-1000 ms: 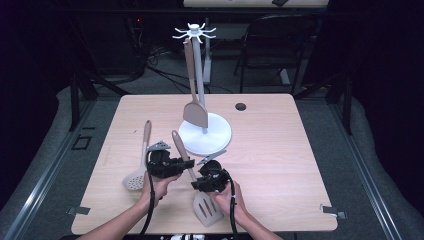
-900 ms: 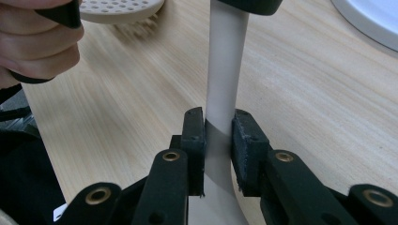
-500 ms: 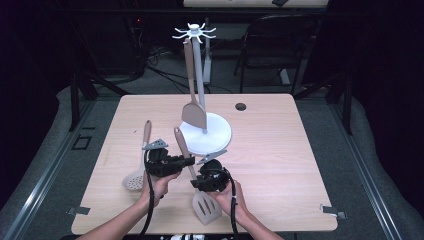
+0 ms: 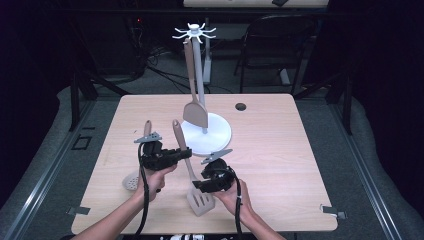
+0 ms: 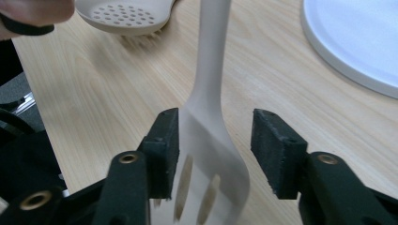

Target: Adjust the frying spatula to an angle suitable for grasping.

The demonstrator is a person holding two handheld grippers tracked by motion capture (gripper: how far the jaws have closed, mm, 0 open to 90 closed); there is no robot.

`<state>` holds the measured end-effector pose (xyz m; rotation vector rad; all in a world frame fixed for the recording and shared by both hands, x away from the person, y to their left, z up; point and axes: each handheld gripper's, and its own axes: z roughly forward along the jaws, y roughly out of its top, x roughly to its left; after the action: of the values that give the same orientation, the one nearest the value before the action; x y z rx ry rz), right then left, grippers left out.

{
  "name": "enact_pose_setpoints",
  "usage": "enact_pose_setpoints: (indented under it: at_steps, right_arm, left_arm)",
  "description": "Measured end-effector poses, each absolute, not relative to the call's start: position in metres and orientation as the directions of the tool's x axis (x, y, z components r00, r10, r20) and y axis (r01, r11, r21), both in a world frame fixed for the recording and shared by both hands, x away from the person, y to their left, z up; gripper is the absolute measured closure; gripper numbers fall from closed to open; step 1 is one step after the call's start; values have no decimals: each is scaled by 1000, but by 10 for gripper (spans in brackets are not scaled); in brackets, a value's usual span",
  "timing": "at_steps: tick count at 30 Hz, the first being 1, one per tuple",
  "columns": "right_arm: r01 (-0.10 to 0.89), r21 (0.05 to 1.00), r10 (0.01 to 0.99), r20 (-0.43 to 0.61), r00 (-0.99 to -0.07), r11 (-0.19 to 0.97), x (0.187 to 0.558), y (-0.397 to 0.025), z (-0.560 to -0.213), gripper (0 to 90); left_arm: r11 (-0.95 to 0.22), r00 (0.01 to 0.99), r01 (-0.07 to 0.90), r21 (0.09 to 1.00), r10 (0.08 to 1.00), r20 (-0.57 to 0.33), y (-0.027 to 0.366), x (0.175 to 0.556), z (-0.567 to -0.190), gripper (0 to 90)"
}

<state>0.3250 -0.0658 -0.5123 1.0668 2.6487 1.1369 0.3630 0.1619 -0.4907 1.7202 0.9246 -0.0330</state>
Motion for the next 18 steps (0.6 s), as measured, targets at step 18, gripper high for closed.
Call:
enact_pose_setpoints:
  at_steps: [18]
  right_arm:
    - [581,618,647,148,-748,530,330,-94,-509,182]
  left_arm:
    - [-161,760,482,861,566,-320,156,367,-464,766]
